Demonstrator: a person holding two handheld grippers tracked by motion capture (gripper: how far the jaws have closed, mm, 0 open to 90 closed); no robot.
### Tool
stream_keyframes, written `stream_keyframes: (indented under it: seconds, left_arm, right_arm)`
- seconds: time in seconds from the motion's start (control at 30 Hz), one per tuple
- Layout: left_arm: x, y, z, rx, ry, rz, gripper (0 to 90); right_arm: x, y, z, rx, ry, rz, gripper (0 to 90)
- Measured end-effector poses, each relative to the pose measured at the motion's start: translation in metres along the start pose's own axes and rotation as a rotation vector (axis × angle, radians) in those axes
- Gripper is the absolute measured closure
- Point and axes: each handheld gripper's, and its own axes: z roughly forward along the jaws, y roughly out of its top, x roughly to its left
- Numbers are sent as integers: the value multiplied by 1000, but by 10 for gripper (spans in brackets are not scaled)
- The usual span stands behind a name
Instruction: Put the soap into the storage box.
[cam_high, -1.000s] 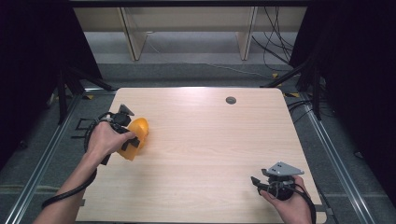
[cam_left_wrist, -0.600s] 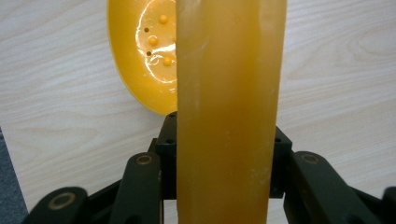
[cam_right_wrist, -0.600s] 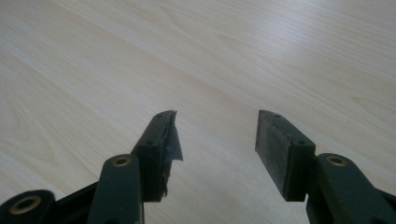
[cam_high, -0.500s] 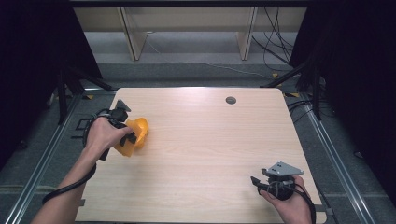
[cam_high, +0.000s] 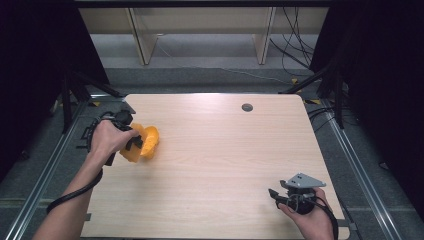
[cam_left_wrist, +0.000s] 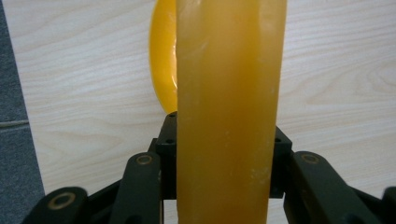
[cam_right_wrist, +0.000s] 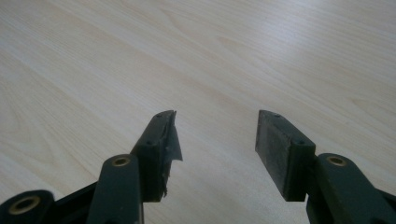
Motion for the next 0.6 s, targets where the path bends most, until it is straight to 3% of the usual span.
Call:
stream_keyframes:
  seconds: [0.03, 0.1, 0.2, 0.27, 0.33, 0.6]
  left_arm:
    - [1, 0, 0, -1, 3, 0, 605]
    - [2, 2, -1, -2, 2, -6, 605]
    - [3, 4, 0, -2, 2, -10, 605]
    - [3, 7, 1, -4, 11, -13, 605]
    - [4, 11, 3, 3, 14, -23, 605]
    - [4, 20, 7, -9, 20, -17, 605]
  right_arm:
    - [3, 0, -1, 13, -2, 31, 481]
    - [-1, 0, 2, -8, 20, -3, 481]
    - [1, 0, 1, 4, 6, 12, 481]
    - [-1, 0, 2, -8, 20, -2, 481]
    - [2, 0, -1, 10, 8, 31, 481]
    - [2, 0, -1, 9, 6, 34, 480]
